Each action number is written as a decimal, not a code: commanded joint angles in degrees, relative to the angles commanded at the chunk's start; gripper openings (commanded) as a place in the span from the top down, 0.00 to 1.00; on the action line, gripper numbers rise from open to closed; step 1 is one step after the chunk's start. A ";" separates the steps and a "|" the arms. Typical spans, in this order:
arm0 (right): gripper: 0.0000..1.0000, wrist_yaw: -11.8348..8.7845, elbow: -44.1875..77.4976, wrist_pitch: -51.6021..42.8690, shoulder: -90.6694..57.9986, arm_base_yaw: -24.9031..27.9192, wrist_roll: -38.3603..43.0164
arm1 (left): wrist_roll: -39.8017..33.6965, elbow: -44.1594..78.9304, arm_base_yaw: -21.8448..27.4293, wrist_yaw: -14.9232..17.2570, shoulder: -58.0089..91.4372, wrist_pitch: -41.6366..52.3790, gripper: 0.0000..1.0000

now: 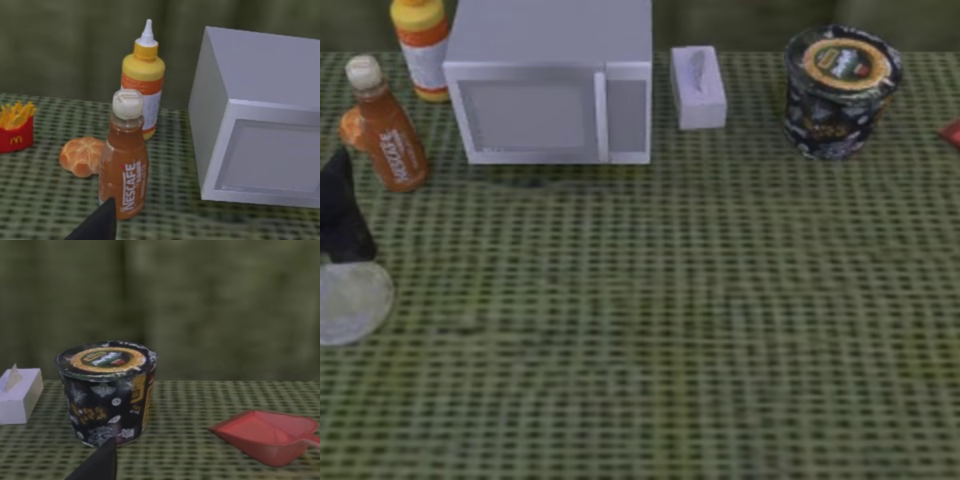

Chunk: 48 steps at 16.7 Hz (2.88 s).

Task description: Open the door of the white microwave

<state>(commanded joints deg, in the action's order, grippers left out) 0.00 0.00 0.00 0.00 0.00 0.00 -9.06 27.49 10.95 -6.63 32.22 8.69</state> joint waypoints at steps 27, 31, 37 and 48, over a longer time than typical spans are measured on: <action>0.00 0.00 0.00 0.00 0.00 0.00 0.00 | -17.79 61.90 21.23 -13.07 86.50 15.44 0.00; 0.00 0.00 0.00 0.00 0.00 0.00 0.00 | -16.26 64.41 19.48 -11.93 92.68 11.19 0.00; 0.00 0.00 0.00 0.00 0.00 0.00 0.00 | -16.23 64.45 19.44 -11.91 92.77 11.10 0.15; 0.00 0.00 0.00 0.00 0.00 0.00 0.00 | -16.23 64.45 19.44 -11.91 92.77 11.10 0.98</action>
<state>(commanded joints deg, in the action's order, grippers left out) 0.00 0.00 0.00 0.00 0.00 0.00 -25.28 91.94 30.39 -18.53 124.99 19.79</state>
